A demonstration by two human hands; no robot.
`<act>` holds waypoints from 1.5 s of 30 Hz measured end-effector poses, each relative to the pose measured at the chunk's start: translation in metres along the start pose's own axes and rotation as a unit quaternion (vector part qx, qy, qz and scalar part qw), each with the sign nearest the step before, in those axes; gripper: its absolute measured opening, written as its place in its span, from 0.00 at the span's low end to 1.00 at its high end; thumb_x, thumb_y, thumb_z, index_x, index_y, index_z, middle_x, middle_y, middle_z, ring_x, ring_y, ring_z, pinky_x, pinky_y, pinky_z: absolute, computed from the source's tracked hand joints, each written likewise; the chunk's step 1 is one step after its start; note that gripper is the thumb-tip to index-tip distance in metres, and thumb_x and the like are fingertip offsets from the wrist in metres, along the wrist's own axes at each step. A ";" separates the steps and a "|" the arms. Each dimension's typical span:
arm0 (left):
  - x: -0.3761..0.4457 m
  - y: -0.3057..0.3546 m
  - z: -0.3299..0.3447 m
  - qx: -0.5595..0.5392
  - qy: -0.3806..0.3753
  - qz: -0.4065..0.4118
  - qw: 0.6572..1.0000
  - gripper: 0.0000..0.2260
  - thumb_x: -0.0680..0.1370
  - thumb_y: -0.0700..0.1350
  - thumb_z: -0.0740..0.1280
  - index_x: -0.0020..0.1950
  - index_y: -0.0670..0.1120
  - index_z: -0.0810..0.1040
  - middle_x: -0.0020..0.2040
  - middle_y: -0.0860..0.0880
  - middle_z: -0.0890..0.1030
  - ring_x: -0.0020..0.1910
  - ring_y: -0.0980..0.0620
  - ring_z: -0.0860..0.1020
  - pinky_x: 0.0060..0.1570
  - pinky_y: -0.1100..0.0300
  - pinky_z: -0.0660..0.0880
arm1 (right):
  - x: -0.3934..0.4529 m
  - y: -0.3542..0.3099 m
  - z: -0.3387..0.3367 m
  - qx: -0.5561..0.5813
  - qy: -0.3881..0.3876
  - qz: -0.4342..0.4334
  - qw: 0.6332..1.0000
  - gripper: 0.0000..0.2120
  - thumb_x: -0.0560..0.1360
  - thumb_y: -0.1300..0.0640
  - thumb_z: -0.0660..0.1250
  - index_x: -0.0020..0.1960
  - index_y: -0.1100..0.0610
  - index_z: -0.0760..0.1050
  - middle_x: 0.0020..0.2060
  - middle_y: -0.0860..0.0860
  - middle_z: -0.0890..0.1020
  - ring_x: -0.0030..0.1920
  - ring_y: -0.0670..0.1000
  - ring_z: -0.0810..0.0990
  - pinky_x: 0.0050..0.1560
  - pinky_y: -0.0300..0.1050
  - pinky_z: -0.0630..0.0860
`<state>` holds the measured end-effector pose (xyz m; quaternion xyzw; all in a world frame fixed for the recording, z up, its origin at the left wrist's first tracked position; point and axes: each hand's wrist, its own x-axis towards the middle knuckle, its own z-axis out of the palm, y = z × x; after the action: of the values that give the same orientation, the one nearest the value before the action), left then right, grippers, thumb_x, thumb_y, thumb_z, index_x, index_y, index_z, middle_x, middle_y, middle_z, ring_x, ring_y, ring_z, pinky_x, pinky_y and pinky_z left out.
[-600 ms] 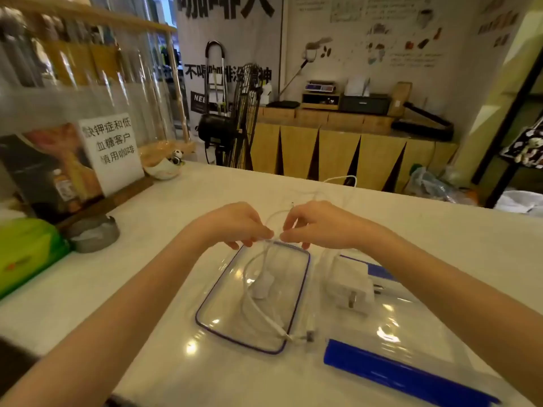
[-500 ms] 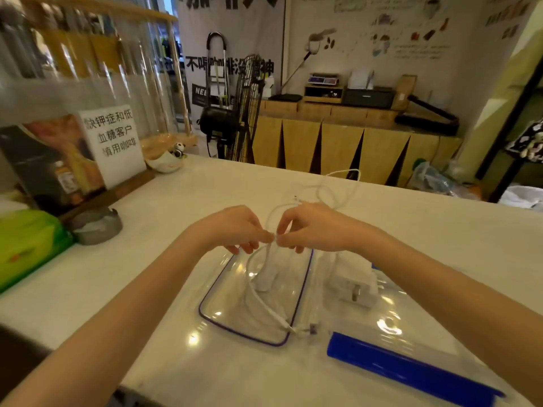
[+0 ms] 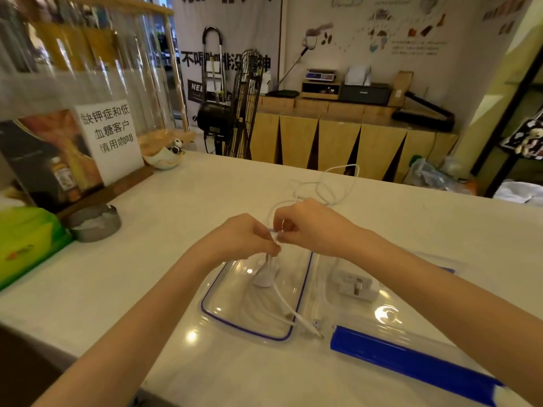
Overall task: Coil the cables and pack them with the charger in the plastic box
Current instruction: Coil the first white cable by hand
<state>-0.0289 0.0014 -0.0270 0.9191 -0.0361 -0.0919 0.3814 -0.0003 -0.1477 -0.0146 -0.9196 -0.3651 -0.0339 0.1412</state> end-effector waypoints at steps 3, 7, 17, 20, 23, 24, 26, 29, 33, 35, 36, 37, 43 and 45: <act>0.003 0.006 0.001 0.011 0.014 0.014 1.000 0.11 0.72 0.52 0.67 0.39 0.47 0.84 0.46 0.46 0.82 0.44 0.51 0.76 0.39 0.63 0.67 | -0.002 0.004 -0.013 -0.002 0.052 0.002 0.999 0.08 0.74 0.56 0.65 0.51 0.57 0.76 0.45 0.56 0.83 0.45 0.53 0.80 0.48 0.51 0.78; 0.000 0.010 0.006 0.012 -0.029 0.033 0.999 0.14 0.72 0.56 0.65 0.41 0.48 0.84 0.48 0.50 0.83 0.49 0.54 0.78 0.47 0.63 0.70 | -0.005 0.015 -0.039 0.033 0.142 0.019 0.989 0.07 0.75 0.56 0.63 0.51 0.57 0.75 0.47 0.55 0.83 0.45 0.51 0.80 0.48 0.44 0.77; -0.017 0.085 -0.013 -0.301 0.091 0.283 0.906 0.09 0.78 0.37 0.57 0.53 0.46 0.74 0.34 0.49 0.76 0.25 0.59 0.72 0.25 0.68 0.70 | -0.011 0.024 -0.094 0.069 0.309 0.025 0.948 0.06 0.74 0.58 0.64 0.50 0.58 0.76 0.41 0.48 0.80 0.40 0.45 0.77 0.43 0.30 0.72; -0.017 0.104 -0.024 -0.345 0.075 0.259 0.899 0.11 0.79 0.39 0.55 0.53 0.44 0.76 0.28 0.51 0.70 0.23 0.58 0.63 0.22 0.68 0.60 | -0.013 0.024 -0.104 0.114 0.352 0.032 0.929 0.04 0.74 0.58 0.64 0.49 0.56 0.75 0.37 0.42 0.76 0.39 0.40 0.75 0.40 0.27 0.71; -0.016 0.118 -0.032 -0.386 0.001 0.262 0.884 0.15 0.80 0.45 0.51 0.46 0.44 0.76 0.21 0.54 0.63 0.20 0.57 0.58 0.20 0.66 0.54 | -0.015 0.021 -0.107 0.162 0.383 0.018 0.909 0.03 0.75 0.58 0.63 0.48 0.53 0.74 0.40 0.46 0.77 0.41 0.43 0.75 0.40 0.31 0.71; -0.016 0.121 -0.033 -0.405 -0.025 0.274 0.872 0.15 0.80 0.45 0.50 0.43 0.45 0.75 0.19 0.54 0.62 0.19 0.58 0.58 0.20 0.66 0.54 | -0.015 0.021 -0.106 0.166 0.387 0.016 0.907 0.03 0.75 0.58 0.63 0.48 0.53 0.74 0.41 0.48 0.78 0.42 0.44 0.75 0.41 0.32 0.71; -0.018 0.125 -0.033 -0.461 -0.084 0.300 0.831 0.15 0.80 0.45 0.50 0.40 0.45 0.72 0.19 0.54 0.63 0.19 0.59 0.59 0.19 0.67 0.55 | -0.016 0.023 -0.101 0.188 0.375 0.021 0.908 0.05 0.76 0.57 0.61 0.48 0.53 0.75 0.42 0.48 0.78 0.44 0.46 0.75 0.44 0.35 0.71; -0.017 0.128 -0.035 -0.562 -0.161 0.347 0.733 0.10 0.77 0.44 0.53 0.42 0.44 0.73 0.24 0.54 0.69 0.22 0.59 0.66 0.21 0.68 0.65 | -0.019 0.026 -0.091 0.296 0.286 0.026 0.911 0.10 0.77 0.56 0.59 0.46 0.55 0.79 0.41 0.51 0.82 0.45 0.49 0.79 0.49 0.44 0.74; -0.007 0.129 -0.044 -0.635 -0.125 0.373 0.665 0.06 0.74 0.42 0.57 0.44 0.43 0.72 0.29 0.52 0.75 0.27 0.58 0.72 0.27 0.67 0.71 | -0.032 0.017 -0.067 0.256 0.115 0.055 0.958 0.10 0.77 0.55 0.58 0.43 0.48 0.77 0.38 0.51 0.82 0.40 0.48 0.81 0.47 0.41 0.77; 0.001 0.126 -0.047 -0.623 -0.081 0.362 0.689 0.06 0.74 0.41 0.56 0.43 0.43 0.72 0.29 0.51 0.76 0.26 0.58 0.71 0.27 0.68 0.71 | -0.041 0.007 -0.060 0.211 0.060 0.067 0.973 0.09 0.78 0.53 0.58 0.52 0.50 0.75 0.34 0.47 0.80 0.35 0.45 0.79 0.45 0.42 0.78; 0.005 0.123 -0.046 -0.610 -0.059 0.353 0.707 0.06 0.75 0.40 0.55 0.44 0.42 0.72 0.30 0.51 0.77 0.25 0.58 0.71 0.26 0.68 0.70 | -0.044 0.002 -0.060 0.167 0.049 0.066 0.982 0.10 0.78 0.52 0.57 0.56 0.50 0.73 0.31 0.45 0.77 0.32 0.43 0.77 0.43 0.42 0.77; 0.010 0.121 -0.045 -0.594 -0.036 0.342 0.727 0.07 0.77 0.39 0.54 0.45 0.42 0.72 0.30 0.50 0.78 0.25 0.58 0.70 0.26 0.68 0.69 | -0.047 -0.003 -0.060 0.115 0.043 0.061 0.991 0.12 0.78 0.50 0.55 0.59 0.49 0.71 0.29 0.43 0.74 0.31 0.42 0.74 0.42 0.43 0.75; 0.030 0.105 -0.033 -0.456 0.044 0.301 0.836 0.10 0.80 0.37 0.51 0.52 0.41 0.71 0.35 0.48 0.79 0.23 0.58 0.66 0.26 0.68 0.66 | -0.063 -0.029 -0.077 -0.049 0.081 0.018 0.995 0.14 0.79 0.50 0.51 0.60 0.52 0.69 0.38 0.49 0.80 0.38 0.52 0.77 0.43 0.50 0.75; 0.032 0.102 -0.033 -0.403 0.020 0.288 0.868 0.10 0.80 0.36 0.52 0.52 0.41 0.72 0.33 0.49 0.77 0.24 0.58 0.67 0.26 0.68 0.66 | -0.067 -0.031 -0.086 -0.083 0.125 0.007 0.989 0.13 0.79 0.51 0.51 0.55 0.53 0.72 0.40 0.50 0.81 0.38 0.50 0.77 0.42 0.48 0.75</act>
<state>0.0091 -0.0520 0.0631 0.6358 -0.2513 0.0336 0.7291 -0.0669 -0.1950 0.0639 -0.9192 -0.3342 -0.1776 0.1089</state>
